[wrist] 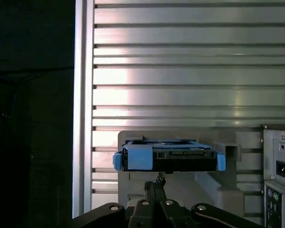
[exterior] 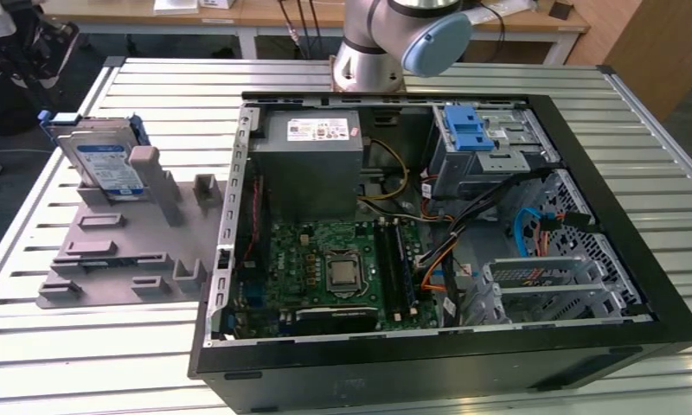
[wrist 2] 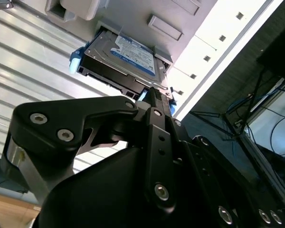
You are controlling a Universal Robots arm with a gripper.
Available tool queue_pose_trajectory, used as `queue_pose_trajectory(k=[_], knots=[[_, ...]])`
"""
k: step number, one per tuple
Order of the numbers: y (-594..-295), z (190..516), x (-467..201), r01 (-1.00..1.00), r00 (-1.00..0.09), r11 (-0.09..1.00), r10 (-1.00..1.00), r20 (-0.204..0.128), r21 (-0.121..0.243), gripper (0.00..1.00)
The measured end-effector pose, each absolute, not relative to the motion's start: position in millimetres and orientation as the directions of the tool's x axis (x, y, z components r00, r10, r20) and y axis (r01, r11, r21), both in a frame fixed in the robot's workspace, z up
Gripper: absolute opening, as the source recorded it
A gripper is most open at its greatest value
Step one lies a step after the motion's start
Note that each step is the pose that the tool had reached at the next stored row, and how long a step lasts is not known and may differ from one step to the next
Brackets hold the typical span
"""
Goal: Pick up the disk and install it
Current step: 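Pick up the disk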
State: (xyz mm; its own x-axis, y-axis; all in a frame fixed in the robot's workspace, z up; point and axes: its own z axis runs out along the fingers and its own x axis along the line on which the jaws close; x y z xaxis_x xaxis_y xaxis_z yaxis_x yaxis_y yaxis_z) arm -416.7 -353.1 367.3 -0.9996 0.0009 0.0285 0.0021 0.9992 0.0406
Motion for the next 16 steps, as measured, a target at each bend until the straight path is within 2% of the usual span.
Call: queue_pose_trajectory(k=[16], knots=[[-353.1, 367.3, -416.7, -0.181, -0.983, 0.983, -0.182, 0.028, 0.041, 0.11]])
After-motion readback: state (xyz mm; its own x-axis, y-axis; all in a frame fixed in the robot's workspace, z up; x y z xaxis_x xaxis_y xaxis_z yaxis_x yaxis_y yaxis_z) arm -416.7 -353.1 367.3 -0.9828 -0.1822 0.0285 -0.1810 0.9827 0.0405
